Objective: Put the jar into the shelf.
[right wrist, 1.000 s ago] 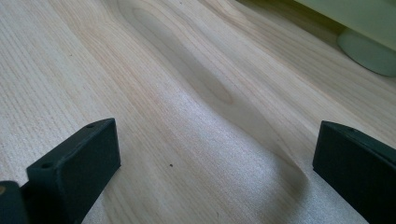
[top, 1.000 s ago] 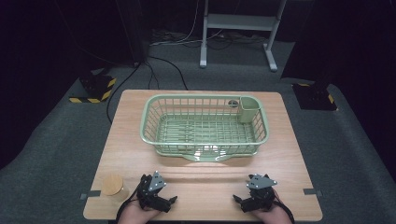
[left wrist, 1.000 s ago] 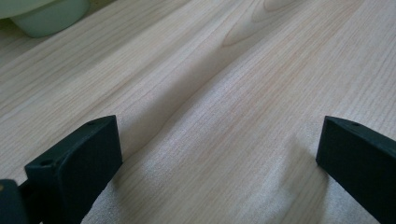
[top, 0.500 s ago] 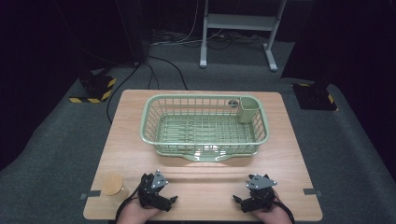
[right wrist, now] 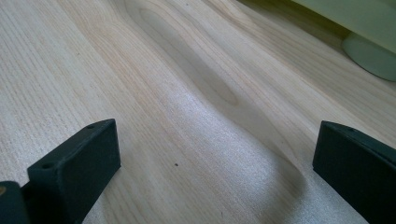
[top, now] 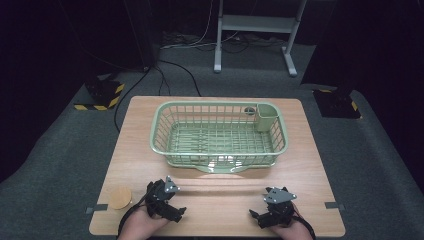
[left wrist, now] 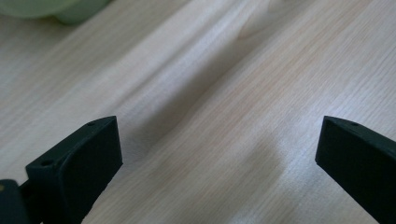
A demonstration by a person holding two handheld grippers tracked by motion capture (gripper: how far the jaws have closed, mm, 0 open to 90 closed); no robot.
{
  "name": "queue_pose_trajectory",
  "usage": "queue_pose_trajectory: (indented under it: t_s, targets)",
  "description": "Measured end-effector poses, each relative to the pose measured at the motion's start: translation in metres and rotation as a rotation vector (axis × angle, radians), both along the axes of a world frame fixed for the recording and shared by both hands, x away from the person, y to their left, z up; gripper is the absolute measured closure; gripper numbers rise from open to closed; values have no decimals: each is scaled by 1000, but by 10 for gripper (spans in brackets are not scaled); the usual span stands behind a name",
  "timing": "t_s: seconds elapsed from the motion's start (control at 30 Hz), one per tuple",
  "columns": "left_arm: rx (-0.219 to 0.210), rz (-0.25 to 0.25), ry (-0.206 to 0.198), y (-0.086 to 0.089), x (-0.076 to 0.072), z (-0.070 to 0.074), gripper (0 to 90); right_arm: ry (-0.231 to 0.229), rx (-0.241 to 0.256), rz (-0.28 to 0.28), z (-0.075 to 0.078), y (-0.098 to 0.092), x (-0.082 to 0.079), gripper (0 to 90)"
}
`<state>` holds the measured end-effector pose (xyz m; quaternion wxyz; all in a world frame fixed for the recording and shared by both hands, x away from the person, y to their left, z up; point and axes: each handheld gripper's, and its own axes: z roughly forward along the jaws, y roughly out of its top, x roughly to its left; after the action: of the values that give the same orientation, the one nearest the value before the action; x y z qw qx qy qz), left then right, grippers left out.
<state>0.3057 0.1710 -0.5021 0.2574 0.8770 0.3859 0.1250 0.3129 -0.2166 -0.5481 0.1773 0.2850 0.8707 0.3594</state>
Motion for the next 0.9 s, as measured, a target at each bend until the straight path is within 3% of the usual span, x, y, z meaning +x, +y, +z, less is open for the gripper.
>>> queue_pose_trajectory:
  t_s: [0.17, 0.37, 0.47, 0.6, 0.73, 0.9]
  targets:
    - [5, -1, -5, 3, 2, 15, 3, 0, 0, 1, 0, 0, 0, 3]
    - [58, -25, 10, 7, 4, 34, 3, -3, 0, 1, 0, 0, 0, 3]
    - [89, -20, 29, 10, 4, 40, 3, -3, 0, 1, 0, 0, 0, 3]
    - [101, -10, 79, 18, 7, 46, 3, -3, 0, 1, 0, 0, 0, 3]
    - [149, 0, 130, 24, 11, 48, 8, -3, 0, 2, 0, 0, 0, 3]
    - [192, 1, 158, 30, 15, 53, 32, -3, 0, 2, 0, 0, 0, 3]
